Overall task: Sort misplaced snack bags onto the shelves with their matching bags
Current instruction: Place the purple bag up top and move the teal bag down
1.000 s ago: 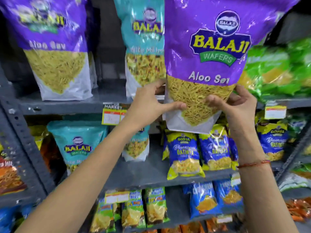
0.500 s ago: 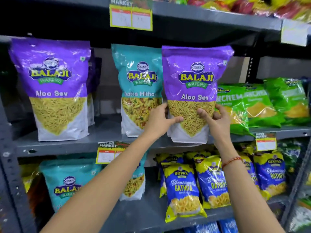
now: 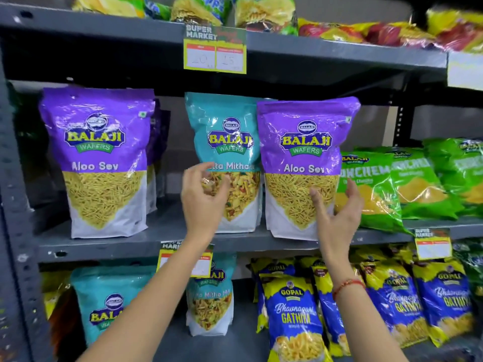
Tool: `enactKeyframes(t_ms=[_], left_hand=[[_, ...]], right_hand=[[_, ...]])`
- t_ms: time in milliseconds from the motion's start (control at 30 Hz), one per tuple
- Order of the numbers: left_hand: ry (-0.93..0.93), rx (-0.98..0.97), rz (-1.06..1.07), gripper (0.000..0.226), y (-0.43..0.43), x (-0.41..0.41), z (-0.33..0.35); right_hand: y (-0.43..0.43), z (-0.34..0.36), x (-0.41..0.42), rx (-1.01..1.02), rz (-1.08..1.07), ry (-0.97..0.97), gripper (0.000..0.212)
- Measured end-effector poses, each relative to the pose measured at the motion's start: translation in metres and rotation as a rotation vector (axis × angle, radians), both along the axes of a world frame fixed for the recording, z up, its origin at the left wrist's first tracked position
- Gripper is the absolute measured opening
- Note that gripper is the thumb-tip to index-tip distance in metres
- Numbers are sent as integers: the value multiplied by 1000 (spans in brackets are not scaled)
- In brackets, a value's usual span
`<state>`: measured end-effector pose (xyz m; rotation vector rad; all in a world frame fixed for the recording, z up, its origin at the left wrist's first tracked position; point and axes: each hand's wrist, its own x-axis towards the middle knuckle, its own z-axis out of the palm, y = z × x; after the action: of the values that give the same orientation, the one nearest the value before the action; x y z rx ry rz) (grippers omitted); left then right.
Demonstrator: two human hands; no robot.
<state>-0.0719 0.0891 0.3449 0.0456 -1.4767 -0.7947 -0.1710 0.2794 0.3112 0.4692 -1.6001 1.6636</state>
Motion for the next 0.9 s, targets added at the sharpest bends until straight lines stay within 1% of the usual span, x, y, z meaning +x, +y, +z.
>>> enactKeyframes(t_ms=[67,100,133,167,233,267,300,333,367,433,467,533,600,700,800,900], left_hand=[[-28,101,-31,35,-24,4,3],[-94,150,-55,40,-36,4,3],[-185,191,-90,45,-47,2,2],[-285,229,-150,52,-57,0,2],[-440,317,-307,62,-69,-3,0],[-491,359,-389,62,-72,-5,-1],[-535,385,-466,57,-74,-7,-1],[-583,398,-527,51,-75,-8,-3],[-634,391,-576,54,-76,-9,-4],[-739,350,-622,77,-79,-12,-7],[-772,324,-622,82,-80,-12,-9],[-779,291,-614,76,-84,-12,-13],[-746,280,-597,73,-87,-8,-17],[-667,281,-557,78,-92,-1,-20],[-581,275,-537,88,-94,11,-21],[-520,249,-511,87,-97,26,-21]], right_hand=[[-13,-2,22,5,-46,185,59],[-24,-3,34,51,-5,252,50],[-37,-5,45,117,76,275,46],[-51,-6,53,193,175,250,48],[-75,-5,60,351,320,149,62],[-86,-5,61,416,344,97,71],[-94,-6,60,460,351,54,78],[-100,-7,58,481,347,21,83],[-105,-8,55,485,340,-8,85],[-110,-10,51,470,348,-72,88],[-111,-11,50,464,358,-101,89],[-114,-13,48,437,382,-130,90],[-115,-13,47,379,407,-126,88],[-119,-13,47,314,420,-100,81],[-123,-17,52,275,450,-91,83],[-125,-17,59,234,471,-48,86]])
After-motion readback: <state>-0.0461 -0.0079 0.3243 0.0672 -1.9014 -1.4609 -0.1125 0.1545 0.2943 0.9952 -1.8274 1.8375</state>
